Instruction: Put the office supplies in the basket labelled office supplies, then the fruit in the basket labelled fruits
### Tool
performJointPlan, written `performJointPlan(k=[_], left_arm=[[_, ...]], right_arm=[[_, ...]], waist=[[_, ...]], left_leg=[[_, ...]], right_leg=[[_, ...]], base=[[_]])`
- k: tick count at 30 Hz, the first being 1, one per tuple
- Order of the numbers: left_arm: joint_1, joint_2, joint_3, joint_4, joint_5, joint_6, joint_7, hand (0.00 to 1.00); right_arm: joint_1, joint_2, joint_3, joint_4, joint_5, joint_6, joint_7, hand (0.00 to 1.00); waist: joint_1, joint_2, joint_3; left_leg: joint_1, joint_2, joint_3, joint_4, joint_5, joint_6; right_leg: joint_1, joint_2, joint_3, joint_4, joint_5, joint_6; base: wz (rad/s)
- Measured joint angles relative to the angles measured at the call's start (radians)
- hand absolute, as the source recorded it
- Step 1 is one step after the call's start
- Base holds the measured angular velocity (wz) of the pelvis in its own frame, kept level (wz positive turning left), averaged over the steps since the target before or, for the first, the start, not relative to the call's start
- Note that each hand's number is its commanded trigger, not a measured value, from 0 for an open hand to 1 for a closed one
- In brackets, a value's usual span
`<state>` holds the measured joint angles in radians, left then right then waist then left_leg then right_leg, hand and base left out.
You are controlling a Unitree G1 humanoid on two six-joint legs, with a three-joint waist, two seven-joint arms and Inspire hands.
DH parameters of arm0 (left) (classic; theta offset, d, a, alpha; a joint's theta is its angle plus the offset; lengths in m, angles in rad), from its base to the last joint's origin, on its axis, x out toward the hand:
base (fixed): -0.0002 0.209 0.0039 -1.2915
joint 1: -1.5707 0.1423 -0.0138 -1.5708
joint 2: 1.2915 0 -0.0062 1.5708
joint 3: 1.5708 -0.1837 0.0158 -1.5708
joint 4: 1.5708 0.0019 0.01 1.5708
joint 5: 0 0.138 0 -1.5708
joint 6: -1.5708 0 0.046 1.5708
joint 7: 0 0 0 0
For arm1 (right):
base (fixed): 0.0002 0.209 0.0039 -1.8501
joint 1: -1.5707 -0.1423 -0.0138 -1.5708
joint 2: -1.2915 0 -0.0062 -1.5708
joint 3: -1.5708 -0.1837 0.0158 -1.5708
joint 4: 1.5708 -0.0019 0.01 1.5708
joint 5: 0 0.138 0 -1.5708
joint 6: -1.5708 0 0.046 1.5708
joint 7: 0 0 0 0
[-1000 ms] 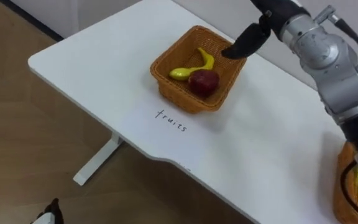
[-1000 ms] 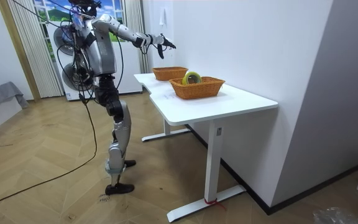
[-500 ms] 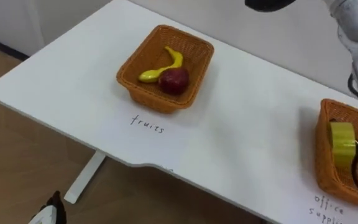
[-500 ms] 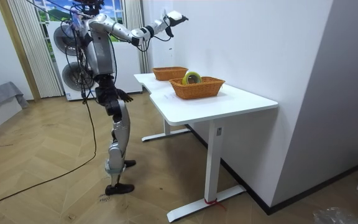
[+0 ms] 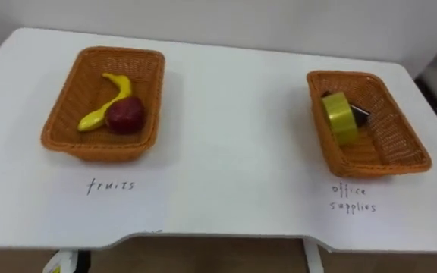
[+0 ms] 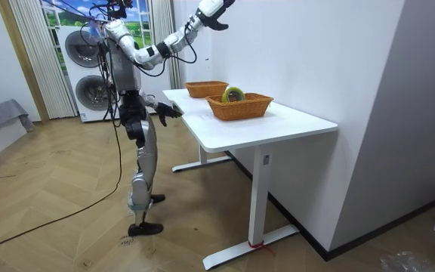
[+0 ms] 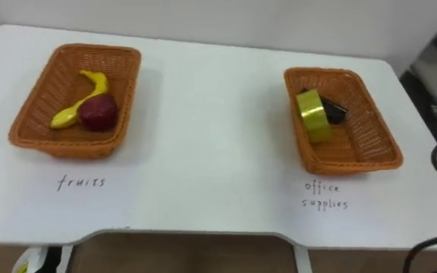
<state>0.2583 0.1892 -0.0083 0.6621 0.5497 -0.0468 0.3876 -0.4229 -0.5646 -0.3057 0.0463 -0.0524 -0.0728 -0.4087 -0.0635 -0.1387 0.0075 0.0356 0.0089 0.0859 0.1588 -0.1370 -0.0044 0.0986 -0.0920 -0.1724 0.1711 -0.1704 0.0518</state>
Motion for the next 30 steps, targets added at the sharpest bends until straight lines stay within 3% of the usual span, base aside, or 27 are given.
performJointPlan(k=[5,7,10,13,17,20,25,30], left_arm=[[0.001,0.001,0.03,0.029,-0.074,-0.029,0.007,0.0],[0.002,0.001,0.041,0.053,-0.087,-0.039,0.015,0.0],[0.01,0.001,0.041,0.077,-0.087,-0.04,0.017,0.0],[0.012,0.001,0.056,0.08,-0.098,-0.045,0.017,0.0],[0.003,0.002,0.069,0.109,-0.115,-0.046,0.024,0.0],[0.008,0.002,0.076,0.112,-0.127,-0.045,0.025,0.0],[-0.003,0.002,0.082,0.149,-0.155,-0.042,0.024,0.0],[-0.008,-0.002,0.082,0.158,-0.197,-0.039,0.024,0.0]], right_arm=[[0.064,-0.001,-0.128,-0.047,0.085,-0.069,-0.163,0.0],[0.128,-0.001,-0.195,-0.051,0.124,-0.097,-0.211,0.0],[0.189,-0.001,-0.235,-0.053,0.164,-0.104,-0.257,0.0],[0.307,0.0,-0.313,-0.051,0.272,-0.117,-0.319,0.0],[0.418,0.004,-0.369,-0.014,0.35,-0.122,-0.371,0.0],[0.514,0.048,-0.41,0.026,0.401,-0.123,-0.397,0.0],[0.595,0.133,-0.426,0.21,0.531,-0.131,-0.462,0.0],[0.65,0.256,-0.416,0.448,0.711,-0.131,-0.48,0.0]], waist=[[-0.041,0.005,-0.003],[-0.045,0.009,-0.0029],[-0.069,0.02,-0.0062],[-0.087,0.028,-0.0088],[-0.104,0.029,-0.0048],[-0.112,0.021,-0.0012],[-0.126,0.029,-0.0079],[-0.127,0.049,-0.0126]], left_leg=[[0.026,0.015,0.034,-0.008,-0.013,-0.008],[0.046,0.021,0.053,-0.009,-0.021,-0.012],[0.06,0.026,0.065,-0.009,-0.029,-0.012],[0.064,0.03,0.073,-0.009,-0.033,-0.014],[0.063,0.03,0.074,-0.009,-0.033,-0.015],[0.061,0.029,0.076,-0.007,-0.035,-0.016],[0.047,0.028,0.075,-0.007,-0.035,-0.016],[0.038,0.028,0.074,-0.012,-0.036,-0.017]], right_leg=[[0.003,0.013,0.022,0.0,0.001,-0.001],[0.014,0.019,0.033,-0.002,0.002,-0.003],[0.022,0.021,0.033,-0.001,0.002,-0.003],[0.024,0.024,0.033,-0.003,0.001,-0.003],[0.023,0.024,0.033,-0.003,0.001,-0.003],[0.021,0.024,0.033,-0.01,-0.004,-0.006],[0.012,0.024,0.033,-0.02,-0.005,-0.008],[0.007,0.024,0.032,-0.02,-0.005,-0.008]], base=[[-0.23],[-0.23],[-0.15],[-0.08],[-0.02],[-0.03],[0.0],[0.0]])
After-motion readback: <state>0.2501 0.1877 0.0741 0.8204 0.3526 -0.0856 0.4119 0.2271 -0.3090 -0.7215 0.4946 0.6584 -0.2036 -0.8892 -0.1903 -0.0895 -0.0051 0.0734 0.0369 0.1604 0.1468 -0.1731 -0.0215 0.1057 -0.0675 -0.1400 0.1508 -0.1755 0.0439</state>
